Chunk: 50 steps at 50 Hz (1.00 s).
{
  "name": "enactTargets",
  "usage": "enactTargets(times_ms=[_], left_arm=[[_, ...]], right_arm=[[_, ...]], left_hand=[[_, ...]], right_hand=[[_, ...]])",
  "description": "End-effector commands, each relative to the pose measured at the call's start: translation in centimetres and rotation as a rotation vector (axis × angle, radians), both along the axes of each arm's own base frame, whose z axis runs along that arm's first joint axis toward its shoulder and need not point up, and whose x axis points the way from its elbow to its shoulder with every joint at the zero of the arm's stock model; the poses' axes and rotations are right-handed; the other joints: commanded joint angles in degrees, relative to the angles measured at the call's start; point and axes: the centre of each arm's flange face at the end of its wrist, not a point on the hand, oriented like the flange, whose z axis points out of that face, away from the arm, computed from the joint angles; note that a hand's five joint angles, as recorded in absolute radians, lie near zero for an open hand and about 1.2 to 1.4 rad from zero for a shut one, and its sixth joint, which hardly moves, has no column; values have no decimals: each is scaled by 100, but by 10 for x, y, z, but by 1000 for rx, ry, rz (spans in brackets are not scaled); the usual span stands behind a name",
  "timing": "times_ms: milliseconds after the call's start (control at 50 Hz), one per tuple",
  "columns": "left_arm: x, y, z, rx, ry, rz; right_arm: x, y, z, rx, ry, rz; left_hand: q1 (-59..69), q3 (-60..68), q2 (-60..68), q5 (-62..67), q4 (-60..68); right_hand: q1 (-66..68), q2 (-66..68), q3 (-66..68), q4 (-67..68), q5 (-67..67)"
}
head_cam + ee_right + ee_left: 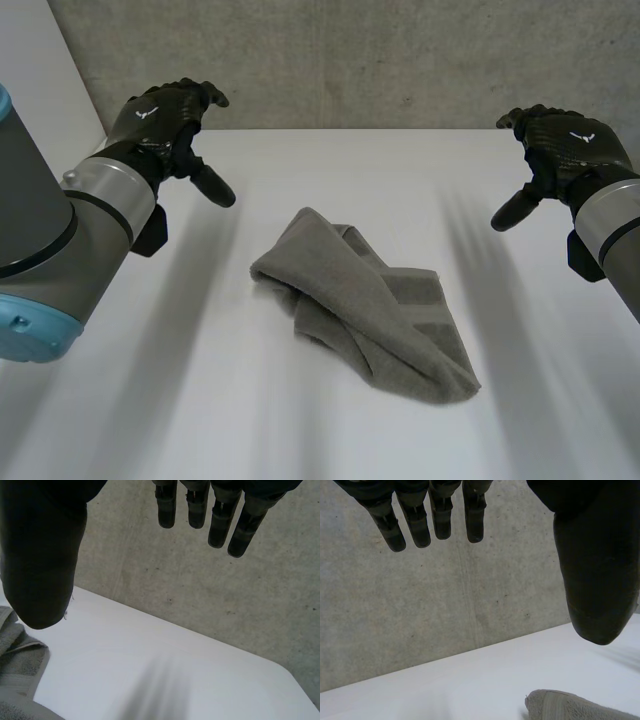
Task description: Fold the towel.
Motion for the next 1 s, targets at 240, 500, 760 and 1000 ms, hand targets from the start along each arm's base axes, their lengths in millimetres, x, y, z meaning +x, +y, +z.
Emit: enactTargets(times_ms=[240, 500, 760, 1000], left_arm=[[-44, -35, -16, -87, -54, -282], [-76, -57, -62, -47, -65, -532], [-83, -68, -113, 22, -112, -591], [-73, -42, -136, 58, -291, -656]], right_arm=[[20, -6, -29, 109, -26, 329], [26, -22, -89, 240, 75, 374], [31, -21, -121, 333, 98, 402], [53, 5, -132, 419, 66, 464]], left_hand=[[-283, -278, -249, -194, -311], [-300, -278, -266, -211, -311], [-249, -278, -216, -160, -311], [-249, -278, -216, -160, -311]], right_hand=[[-399, -415, -269, -437, -358], [-399, -415, -269, -437, -358], [-399, -415, -269, -437, -358], [-399, -415, -269, -437, -358]])
